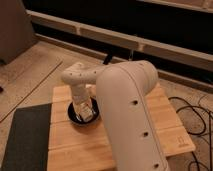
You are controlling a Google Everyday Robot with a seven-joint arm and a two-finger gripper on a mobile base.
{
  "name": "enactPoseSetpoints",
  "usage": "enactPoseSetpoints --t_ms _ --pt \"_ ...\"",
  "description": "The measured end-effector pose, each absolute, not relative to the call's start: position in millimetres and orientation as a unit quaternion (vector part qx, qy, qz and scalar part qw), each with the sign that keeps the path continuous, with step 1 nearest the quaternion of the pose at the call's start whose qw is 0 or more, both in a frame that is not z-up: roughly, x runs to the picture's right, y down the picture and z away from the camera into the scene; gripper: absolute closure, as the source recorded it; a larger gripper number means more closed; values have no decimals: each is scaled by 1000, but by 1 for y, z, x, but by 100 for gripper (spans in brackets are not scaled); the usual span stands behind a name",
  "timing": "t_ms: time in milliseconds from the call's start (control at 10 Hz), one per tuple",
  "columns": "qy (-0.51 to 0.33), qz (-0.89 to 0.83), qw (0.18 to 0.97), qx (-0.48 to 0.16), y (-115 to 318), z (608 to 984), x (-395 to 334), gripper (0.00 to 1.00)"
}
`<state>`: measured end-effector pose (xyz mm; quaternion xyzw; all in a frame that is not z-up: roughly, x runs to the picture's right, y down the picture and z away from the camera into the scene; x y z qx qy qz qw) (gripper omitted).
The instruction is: Place the bottle in the ceramic bowl
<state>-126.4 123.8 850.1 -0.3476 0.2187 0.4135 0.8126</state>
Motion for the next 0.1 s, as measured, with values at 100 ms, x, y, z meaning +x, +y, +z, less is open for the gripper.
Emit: enactPoseSetpoints --t_ms 100 --pt "219 414 813 -348 124 850 -126 20"
